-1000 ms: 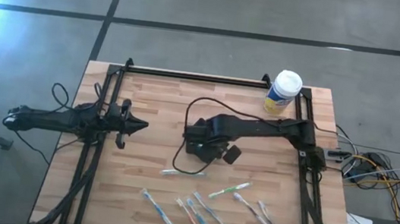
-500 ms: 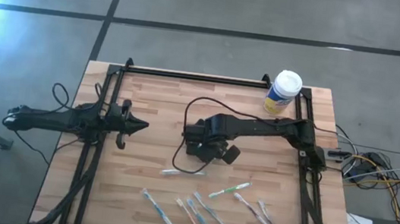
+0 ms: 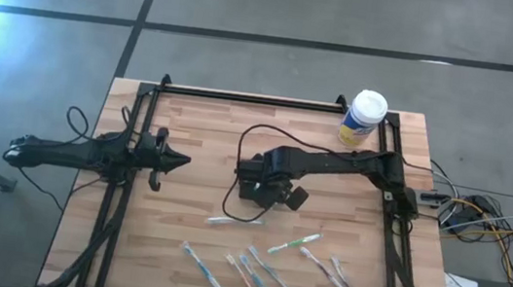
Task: Pick & Place toothbrushing station
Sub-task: Put the blue mouthwash bottle into the black organizer
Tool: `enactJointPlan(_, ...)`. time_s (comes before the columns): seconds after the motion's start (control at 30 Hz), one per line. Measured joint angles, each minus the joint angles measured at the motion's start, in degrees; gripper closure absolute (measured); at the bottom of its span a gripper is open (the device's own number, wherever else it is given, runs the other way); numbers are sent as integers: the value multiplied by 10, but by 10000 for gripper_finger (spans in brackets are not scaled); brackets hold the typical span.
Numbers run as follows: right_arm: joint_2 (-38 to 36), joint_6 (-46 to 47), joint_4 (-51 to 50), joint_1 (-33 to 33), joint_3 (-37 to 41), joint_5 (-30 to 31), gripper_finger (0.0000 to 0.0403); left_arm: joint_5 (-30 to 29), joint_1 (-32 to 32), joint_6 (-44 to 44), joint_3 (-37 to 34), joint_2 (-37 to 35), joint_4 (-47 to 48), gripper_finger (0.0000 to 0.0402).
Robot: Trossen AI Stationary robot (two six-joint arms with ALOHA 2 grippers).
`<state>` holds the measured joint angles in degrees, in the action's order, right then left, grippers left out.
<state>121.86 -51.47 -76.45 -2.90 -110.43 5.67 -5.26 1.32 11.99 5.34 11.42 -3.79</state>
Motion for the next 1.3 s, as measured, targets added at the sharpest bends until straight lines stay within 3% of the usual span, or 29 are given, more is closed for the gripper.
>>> enactJointPlan(0.77,4,36,25,30,5,-47,314,0,0,0,-4,1,14,381)
enactJointPlan(1.07,4,29,23,30,10,-48,314,-28,0,0,-22,0,13,381)
enactJointPlan(1.3,4,28,27,30,11,-47,288,-28,0,0,-22,0,12,381)
